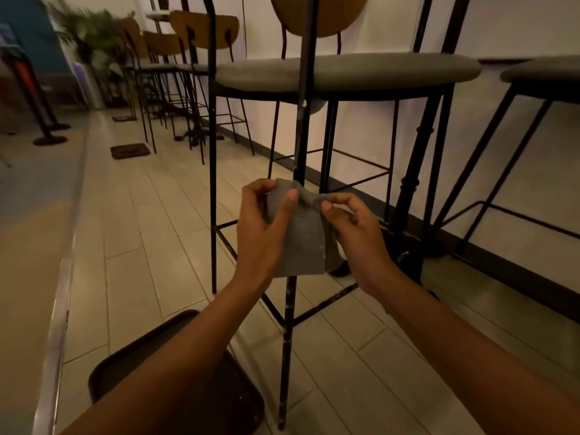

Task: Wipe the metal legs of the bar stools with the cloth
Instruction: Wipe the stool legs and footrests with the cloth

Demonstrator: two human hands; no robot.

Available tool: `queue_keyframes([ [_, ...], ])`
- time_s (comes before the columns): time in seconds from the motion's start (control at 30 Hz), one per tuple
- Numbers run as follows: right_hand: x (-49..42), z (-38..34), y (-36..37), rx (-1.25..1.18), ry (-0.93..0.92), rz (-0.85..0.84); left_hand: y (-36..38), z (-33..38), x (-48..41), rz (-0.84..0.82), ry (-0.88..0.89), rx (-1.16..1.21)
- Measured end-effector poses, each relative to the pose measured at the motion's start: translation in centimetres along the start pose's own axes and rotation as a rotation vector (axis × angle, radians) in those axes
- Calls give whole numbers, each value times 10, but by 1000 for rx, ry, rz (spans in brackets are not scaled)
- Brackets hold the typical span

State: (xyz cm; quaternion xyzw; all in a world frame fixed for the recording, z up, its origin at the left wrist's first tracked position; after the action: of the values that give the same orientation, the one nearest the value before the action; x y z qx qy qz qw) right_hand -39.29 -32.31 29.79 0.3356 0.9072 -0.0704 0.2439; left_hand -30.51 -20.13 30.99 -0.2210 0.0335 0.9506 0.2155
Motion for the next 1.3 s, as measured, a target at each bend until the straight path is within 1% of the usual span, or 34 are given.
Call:
queue_keyframes([
  [0.07,-5,-2,6,-40,15,-16,6,-3,-1,-53,17,-83],
  [0.13,-8,0,10,-67,39,-47,9,0,-4,-70,67,-141],
  [0.2,-10,3,7,-63,35,-46,8,9,-9,-59,116,-134],
  [0.3,-5,29,-8,-9,44,40,0,15,-19,9,144,-46],
  [0.33,3,47,-9,61,80,14,-3,16,-23,40,139,-2],
  [0.37,13,71,-6,186,123,-68,-4,18,-26,64,138,32],
  [0.47,62,151,15,646,193,-505,0,28,-33,105,163,100],
  [0.5,78,172,20,796,179,-619,2,33,-35,121,173,121],
  [0.53,90,187,25,933,152,-698,5,38,-38,128,186,136],
  [0.6,102,193,36,1092,40,-750,10,50,-46,132,221,152],
  [0.67,101,193,40,1172,-88,-660,13,62,-53,159,260,161],
  [0.7,99,190,41,1199,-130,-614,15,66,-56,172,277,161],
  [0.73,98,190,42,1239,-135,-613,18,68,-58,183,292,155],
  [0.77,98,194,44,1233,-147,-623,20,69,-60,194,301,147],
  [0.8,100,199,46,1223,-115,-665,23,68,-60,205,307,140],
  [0.87,100,199,42,1248,-36,-684,26,66,-61,236,323,141],
  [0.9,100,197,42,1235,-28,-698,28,67,-62,252,327,144],
  [0.93,101,195,41,1216,-58,-680,29,68,-63,270,323,148],
  [1.0,106,200,43,1120,-23,-721,29,70,-67,309,303,149],
  [1.03,107,201,44,1119,-20,-721,29,71,-68,321,299,145],
  [1.1,106,202,42,1101,-24,-690,29,70,-68,321,313,135],
  [1.17,105,199,43,1063,-20,-697,27,65,-66,316,315,128],
  [1.3,103,199,42,1076,-41,-683,26,57,-63,284,296,141],
])
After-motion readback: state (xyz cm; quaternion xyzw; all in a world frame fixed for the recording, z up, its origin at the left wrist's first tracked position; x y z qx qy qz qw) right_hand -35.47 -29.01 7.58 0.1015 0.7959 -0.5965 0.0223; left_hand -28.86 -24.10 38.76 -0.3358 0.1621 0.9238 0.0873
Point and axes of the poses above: each hand's wrist, its own x-axis away from the middle knuckle, its own y-axis out of the palm, z = x × y, the point moved 8 cm from there along -x, towards the middle knuckle, and after that the axes turned 10 degrees about -y, right-handed, at the moved point
